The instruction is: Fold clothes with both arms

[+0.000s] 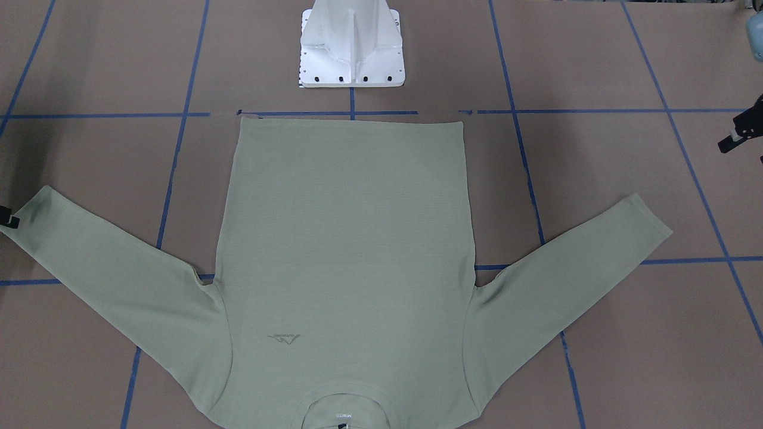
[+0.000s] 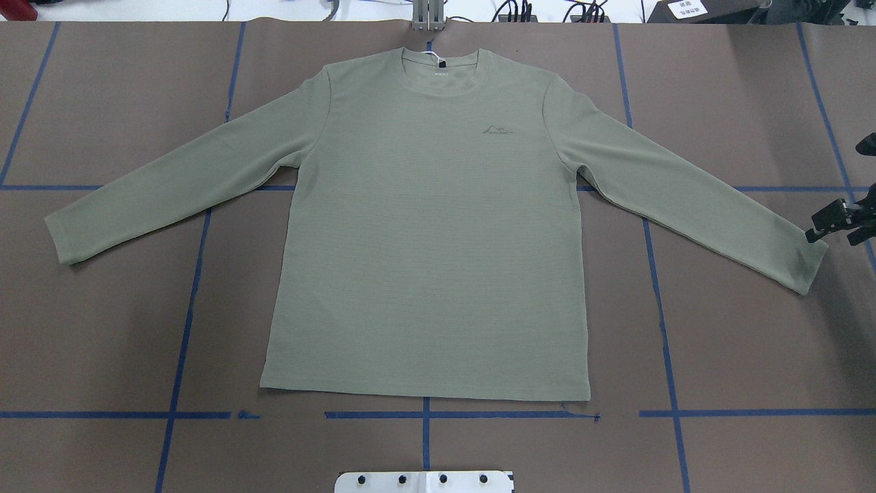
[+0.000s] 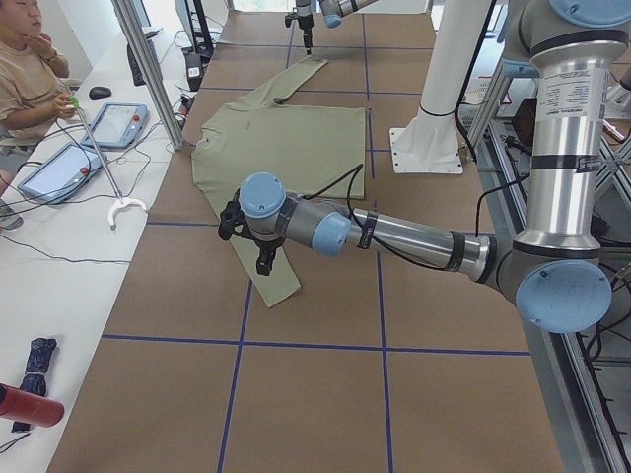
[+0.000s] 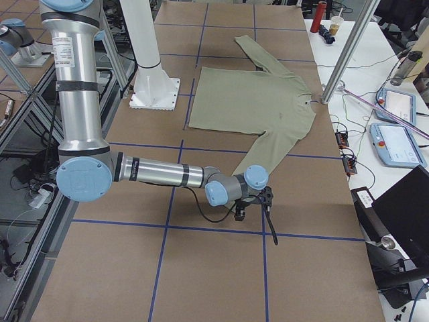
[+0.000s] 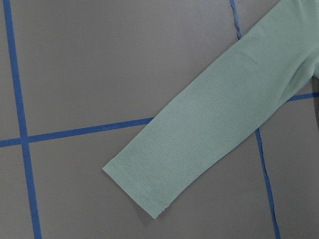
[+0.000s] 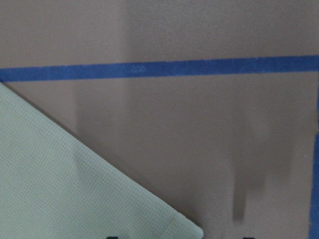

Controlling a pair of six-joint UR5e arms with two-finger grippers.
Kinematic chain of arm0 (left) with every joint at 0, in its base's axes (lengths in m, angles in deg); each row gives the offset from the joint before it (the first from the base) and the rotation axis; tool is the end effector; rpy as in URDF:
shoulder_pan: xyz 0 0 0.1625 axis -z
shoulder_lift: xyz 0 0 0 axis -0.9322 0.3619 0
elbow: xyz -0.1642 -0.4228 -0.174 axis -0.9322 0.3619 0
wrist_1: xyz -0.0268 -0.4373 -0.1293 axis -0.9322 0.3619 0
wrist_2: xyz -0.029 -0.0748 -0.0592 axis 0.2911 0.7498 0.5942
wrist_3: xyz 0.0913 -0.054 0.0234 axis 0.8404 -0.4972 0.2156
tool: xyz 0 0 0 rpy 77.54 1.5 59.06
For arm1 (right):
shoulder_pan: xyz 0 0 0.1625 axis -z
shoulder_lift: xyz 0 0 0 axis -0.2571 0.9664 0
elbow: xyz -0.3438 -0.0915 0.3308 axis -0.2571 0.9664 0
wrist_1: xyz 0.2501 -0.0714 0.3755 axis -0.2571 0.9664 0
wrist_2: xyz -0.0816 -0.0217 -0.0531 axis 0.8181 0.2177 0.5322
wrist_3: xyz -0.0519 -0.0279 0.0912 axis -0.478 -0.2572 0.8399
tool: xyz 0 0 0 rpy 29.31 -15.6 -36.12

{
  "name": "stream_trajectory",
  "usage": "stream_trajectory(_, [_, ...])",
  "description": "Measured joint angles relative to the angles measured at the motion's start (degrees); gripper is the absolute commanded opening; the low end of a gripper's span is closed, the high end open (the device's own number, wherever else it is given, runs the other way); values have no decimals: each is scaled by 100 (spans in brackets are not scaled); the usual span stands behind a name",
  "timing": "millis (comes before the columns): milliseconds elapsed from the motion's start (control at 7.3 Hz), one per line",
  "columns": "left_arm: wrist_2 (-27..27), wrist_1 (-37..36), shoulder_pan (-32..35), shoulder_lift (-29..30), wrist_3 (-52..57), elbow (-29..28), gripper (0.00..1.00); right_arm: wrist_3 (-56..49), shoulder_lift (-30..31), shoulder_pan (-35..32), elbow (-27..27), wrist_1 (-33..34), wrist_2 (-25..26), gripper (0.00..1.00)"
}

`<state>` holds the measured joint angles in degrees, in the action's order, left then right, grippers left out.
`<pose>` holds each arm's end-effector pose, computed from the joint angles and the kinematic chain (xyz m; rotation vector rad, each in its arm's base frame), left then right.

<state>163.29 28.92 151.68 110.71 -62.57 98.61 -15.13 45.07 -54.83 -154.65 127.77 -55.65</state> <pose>0.0256 -0.5399 0.5734 0.1809 1.0373 0.1206 -0.1451 -0.5432 0.7784 -0.1187 -0.8631 -0.0115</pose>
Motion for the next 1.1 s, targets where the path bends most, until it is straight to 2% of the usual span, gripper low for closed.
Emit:
stream_trajectory(685, [-49, 7, -2, -48, 57, 44, 99, 378, -93, 29, 250, -203, -91, 71])
stream_trajectory(1096, [-62, 5, 3, -64, 60, 74, 99, 432, -180, 31, 350, -209, -102, 48])
